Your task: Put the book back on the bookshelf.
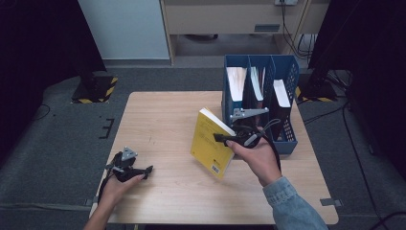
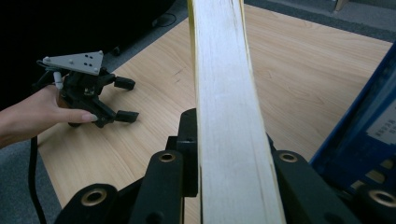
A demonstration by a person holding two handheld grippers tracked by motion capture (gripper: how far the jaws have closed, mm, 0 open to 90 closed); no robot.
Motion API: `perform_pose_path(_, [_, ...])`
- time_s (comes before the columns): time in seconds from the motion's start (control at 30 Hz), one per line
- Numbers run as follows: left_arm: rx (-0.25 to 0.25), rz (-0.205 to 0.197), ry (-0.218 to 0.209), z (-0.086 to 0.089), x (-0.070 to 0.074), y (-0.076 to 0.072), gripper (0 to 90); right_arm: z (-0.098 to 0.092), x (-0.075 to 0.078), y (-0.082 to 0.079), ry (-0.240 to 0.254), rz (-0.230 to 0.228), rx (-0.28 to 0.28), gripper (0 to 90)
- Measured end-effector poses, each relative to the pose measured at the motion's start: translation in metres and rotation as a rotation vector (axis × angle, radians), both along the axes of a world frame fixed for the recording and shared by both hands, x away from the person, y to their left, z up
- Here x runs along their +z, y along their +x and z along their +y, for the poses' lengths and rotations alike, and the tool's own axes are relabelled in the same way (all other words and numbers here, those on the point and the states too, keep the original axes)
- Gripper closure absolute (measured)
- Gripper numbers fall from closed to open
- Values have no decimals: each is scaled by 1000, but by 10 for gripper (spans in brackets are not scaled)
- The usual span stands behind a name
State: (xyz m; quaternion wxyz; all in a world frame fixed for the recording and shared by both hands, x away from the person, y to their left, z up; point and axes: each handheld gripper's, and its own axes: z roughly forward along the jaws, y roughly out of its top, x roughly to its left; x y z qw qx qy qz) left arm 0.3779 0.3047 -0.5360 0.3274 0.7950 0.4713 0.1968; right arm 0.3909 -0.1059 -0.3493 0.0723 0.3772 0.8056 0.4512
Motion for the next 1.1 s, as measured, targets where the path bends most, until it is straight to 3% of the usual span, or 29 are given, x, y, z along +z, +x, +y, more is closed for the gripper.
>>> perform_pose_path(0.53, [2,1,0,0,0,0,38,-39,2,-11,-12,28,-27,739])
perform_pose_path(1.1, [4,2,0,-1,0,-1,37,-87,-3,-32,-6,36,-114,739])
